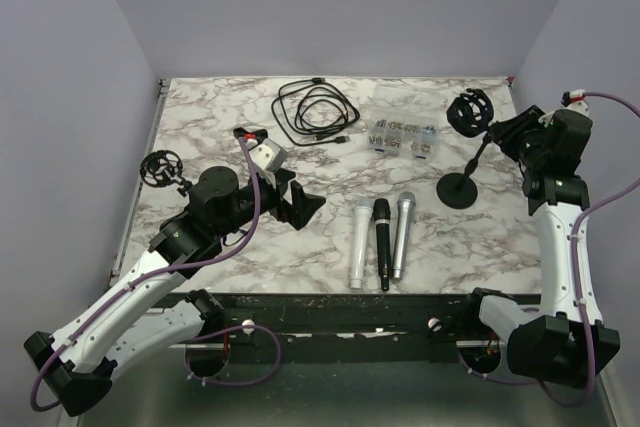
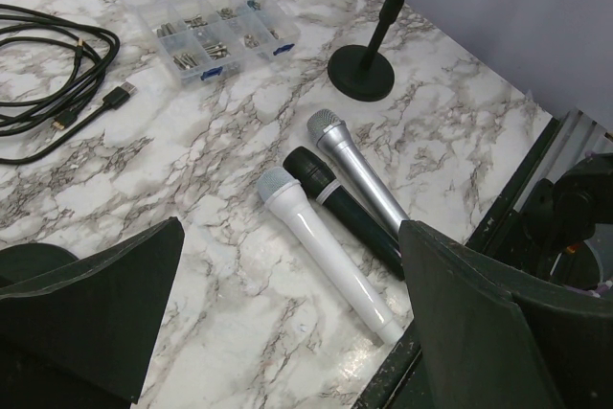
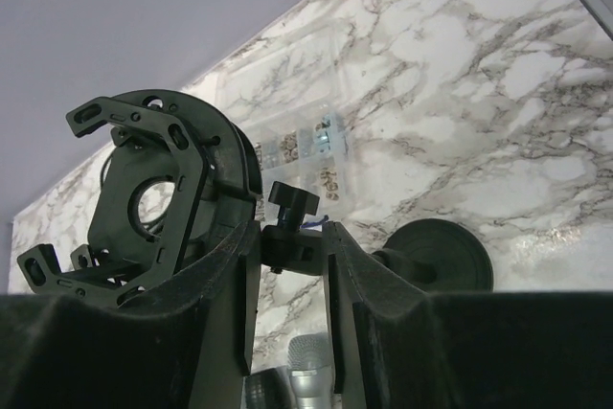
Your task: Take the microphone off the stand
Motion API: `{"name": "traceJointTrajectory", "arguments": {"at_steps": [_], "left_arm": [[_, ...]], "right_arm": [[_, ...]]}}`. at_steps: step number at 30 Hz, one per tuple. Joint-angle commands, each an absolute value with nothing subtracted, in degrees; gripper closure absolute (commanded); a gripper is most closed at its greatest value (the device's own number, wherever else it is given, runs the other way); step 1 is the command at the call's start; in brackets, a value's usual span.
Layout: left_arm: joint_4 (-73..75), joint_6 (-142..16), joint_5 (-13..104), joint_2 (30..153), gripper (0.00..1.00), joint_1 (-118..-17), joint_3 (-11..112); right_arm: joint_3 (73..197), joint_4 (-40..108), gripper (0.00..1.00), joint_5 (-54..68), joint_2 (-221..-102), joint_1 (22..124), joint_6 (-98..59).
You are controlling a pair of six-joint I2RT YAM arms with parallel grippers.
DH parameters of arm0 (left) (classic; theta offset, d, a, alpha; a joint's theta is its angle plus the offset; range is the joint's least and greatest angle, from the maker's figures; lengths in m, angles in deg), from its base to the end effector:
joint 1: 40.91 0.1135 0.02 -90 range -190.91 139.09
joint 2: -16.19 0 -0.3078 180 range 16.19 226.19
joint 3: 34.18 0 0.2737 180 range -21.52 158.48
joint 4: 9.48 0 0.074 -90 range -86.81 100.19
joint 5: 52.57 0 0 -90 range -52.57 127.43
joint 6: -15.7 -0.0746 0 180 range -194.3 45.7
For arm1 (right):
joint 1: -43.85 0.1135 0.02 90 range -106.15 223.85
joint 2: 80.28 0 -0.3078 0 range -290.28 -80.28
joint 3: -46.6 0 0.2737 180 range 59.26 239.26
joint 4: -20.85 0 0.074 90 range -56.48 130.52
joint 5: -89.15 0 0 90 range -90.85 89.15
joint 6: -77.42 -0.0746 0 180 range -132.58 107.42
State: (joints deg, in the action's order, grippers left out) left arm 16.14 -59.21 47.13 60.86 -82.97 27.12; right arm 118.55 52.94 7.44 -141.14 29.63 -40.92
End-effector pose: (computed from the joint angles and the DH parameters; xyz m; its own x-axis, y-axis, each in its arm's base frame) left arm 0.1468 -0.1494 0.3852 -0.3161 -0.0604 -0.9468 0.7267 0.6262 -0.2826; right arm 0.2709 -0.0575 0.3820 -0.2523 0.5485 -0.7972 0.2640 0.8316 0.4887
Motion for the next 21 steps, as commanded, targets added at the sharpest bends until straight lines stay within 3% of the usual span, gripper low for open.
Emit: {"name": "traceJointTrajectory", "arguments": {"at_steps": [1,21], "left_arm": [[15.6,-58.8,48.0,60.2,0.01,-82.8,28.2],[15.7,-59.0,47.7,59.7,0.01,-82.8,28.3]], "right_arm": [[113.1,74.8,0.65,-0.4,-145.6,30.6,-37.0],[109.3,70.9,0.64,-0.6,-149.6,31.4,-39.0]]}}
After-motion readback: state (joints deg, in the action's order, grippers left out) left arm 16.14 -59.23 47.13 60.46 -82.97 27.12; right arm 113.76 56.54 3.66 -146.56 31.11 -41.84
